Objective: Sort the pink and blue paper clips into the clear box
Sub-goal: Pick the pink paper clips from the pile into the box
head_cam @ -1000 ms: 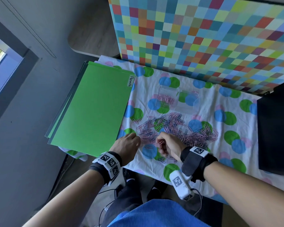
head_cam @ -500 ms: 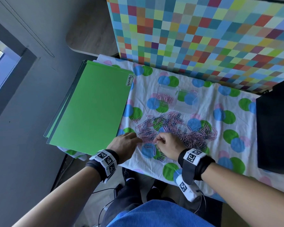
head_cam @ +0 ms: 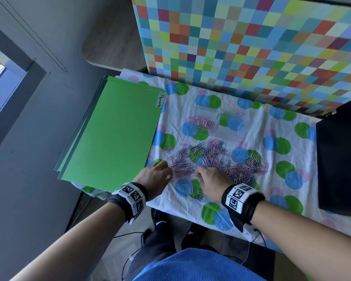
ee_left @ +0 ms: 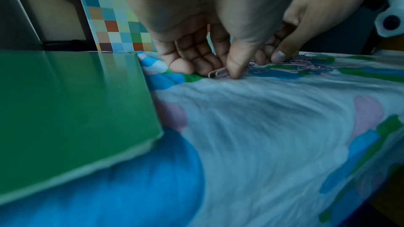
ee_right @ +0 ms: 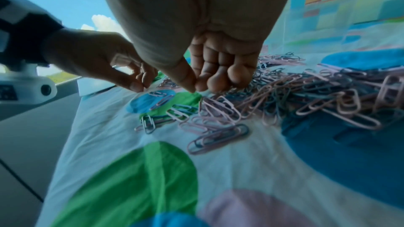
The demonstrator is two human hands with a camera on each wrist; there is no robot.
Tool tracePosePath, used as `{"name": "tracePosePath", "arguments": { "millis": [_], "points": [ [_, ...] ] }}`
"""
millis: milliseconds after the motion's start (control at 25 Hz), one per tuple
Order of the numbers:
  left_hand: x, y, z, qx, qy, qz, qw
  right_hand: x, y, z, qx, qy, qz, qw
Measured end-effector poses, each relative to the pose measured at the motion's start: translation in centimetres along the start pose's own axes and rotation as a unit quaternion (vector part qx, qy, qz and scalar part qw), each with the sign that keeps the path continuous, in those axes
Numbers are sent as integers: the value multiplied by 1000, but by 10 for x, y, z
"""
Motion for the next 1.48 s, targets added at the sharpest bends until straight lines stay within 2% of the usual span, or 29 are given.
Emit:
{"name": "tracePosePath", "arguments": {
  "millis": [160,240,400,520,680,800,920,1000,1120,1240,1320,1480],
  "points": [
    [-2,2,6,11,-3,-2,1000,0,0,2,-74,12,-4,997],
    [-3,8,5,-24,0,0,1000,-1,-3,0,-107,14,-27,994],
    [0,16,-5,-127,13,-61,990,-3,-6,-3,-125,-19,-51,991],
    [8,16,-7,-172,44,-74,981,-4,-4,-8,-117,-33,-46,991],
    [18,13,-6,-225,41,-123,966,-1,-1,-11,-146,-43,-40,987],
    [19,22,-2,-195,-10,-108,975,-1,-2,-10,-95,-32,-66,993],
    [16,33,9,-115,-49,-55,991,-3,-6,-2,2,-44,-63,997],
    [15,36,14,-80,-42,-42,995,-1,-6,4,44,-60,-49,996],
    [16,34,18,-43,-36,-49,997,3,-3,0,116,-42,-12,992],
    [13,35,20,-29,-33,-51,998,4,-2,-6,140,-39,19,989],
    [10,33,18,-56,-16,-63,996,2,-9,-9,110,-47,-6,993],
    [6,14,6,-183,61,-125,973,-6,-24,-6,-33,-110,-94,989]
  ]
}}
Point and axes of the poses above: each hand's wrist, its own x-axis towards the middle knuckle, its own z-axis out of the palm, y = z × x, the point moved 4 cm from there along x, towards the middle knuckle, and after that the axes turned 2 degrees about z, right-handed, at the moved point
